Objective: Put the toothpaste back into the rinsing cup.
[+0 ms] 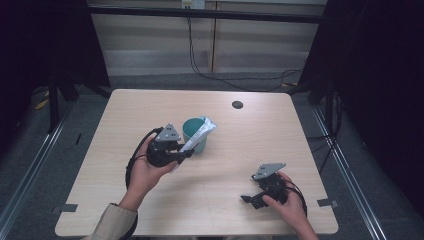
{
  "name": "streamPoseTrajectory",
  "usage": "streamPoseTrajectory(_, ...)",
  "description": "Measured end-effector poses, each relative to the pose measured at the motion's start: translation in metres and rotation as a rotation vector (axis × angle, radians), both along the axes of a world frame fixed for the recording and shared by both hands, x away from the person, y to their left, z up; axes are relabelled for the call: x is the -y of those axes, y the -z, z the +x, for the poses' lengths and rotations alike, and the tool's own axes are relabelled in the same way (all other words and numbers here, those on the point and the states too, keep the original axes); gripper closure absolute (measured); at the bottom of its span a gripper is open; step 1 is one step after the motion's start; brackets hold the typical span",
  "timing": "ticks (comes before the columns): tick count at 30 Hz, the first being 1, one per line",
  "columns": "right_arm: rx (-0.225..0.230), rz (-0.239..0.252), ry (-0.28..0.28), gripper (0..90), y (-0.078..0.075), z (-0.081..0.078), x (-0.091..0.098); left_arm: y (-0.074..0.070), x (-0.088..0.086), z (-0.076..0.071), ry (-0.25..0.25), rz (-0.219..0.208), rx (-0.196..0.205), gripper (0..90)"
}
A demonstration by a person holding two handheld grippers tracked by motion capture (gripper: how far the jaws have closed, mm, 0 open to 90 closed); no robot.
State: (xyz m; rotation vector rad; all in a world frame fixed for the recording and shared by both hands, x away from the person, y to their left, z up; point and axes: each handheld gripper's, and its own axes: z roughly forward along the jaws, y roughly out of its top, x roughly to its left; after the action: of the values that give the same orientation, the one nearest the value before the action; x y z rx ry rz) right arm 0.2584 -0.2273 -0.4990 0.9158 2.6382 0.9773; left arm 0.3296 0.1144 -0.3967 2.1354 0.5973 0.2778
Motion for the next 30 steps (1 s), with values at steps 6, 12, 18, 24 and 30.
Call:
streamPoseTrajectory(6,0.017,0.002,-0.003,13.8,0.002,-0.002,0.002,-0.002,-0.001,0.004,-0.036,-0.034,0.013,73.5)
streamPoseTrajectory(12,0.032,0.011,0.01,12.5,0.004,-0.004,0.003,-0.003,-0.002,0.008,-0.067,-0.056,0.027,73.6)
streamPoseTrajectory(18,0.054,0.043,0.023,11.2,0.008,-0.006,0.005,-0.006,-0.004,0.013,-0.096,-0.08,0.045,73.7)
streamPoseTrajectory(24,0.08,0.077,0.038,10.3,0.011,-0.009,0.007,-0.01,-0.003,0.017,-0.116,-0.109,0.06,73.7)
streamPoseTrajectory(30,0.08,0.076,0.042,10.2,0.011,-0.01,0.006,-0.012,-0.002,0.022,-0.136,-0.141,0.068,73.7)
